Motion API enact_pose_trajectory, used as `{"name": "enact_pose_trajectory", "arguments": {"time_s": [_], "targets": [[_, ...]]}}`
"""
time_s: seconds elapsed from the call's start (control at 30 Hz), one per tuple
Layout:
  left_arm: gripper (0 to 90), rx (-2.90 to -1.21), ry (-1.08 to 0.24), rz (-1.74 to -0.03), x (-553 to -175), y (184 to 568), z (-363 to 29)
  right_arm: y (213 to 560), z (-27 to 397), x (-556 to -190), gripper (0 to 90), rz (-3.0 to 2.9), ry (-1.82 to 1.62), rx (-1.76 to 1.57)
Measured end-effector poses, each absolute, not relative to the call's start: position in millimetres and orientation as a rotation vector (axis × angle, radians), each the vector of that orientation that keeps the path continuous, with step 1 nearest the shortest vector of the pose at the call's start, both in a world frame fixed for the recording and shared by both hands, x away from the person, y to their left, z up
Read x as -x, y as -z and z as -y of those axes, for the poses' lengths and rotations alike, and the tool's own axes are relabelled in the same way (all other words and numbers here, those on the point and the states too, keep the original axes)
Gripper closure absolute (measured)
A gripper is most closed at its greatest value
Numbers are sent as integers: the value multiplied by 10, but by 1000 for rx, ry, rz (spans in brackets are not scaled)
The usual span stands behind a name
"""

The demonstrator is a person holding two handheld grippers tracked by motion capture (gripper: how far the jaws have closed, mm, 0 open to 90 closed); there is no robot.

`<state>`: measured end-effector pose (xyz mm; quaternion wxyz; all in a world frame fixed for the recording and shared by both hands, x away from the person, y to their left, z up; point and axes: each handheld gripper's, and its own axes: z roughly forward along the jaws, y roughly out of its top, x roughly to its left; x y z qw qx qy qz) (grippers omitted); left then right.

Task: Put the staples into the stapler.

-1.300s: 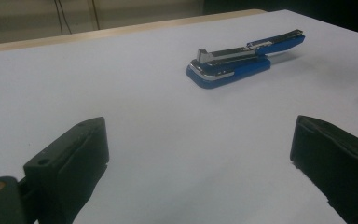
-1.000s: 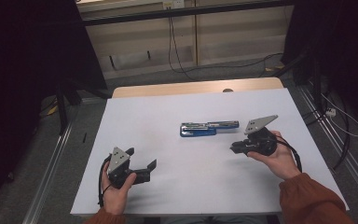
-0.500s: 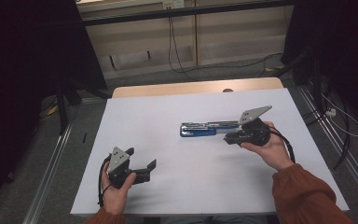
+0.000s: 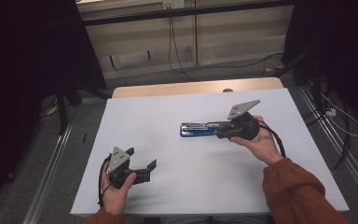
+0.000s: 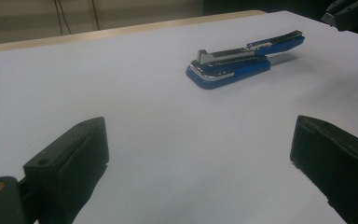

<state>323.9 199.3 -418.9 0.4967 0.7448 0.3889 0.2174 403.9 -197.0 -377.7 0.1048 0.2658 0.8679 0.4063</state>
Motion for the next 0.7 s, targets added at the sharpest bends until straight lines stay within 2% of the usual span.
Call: {"name": "enact_pose_trajectory", "arguments": {"time_s": [0.7], "targets": [[45,-1800,-523,-945,-3241,4190,-1994,3700,1764,-4344,791,-2560,-1130,-771]]}}
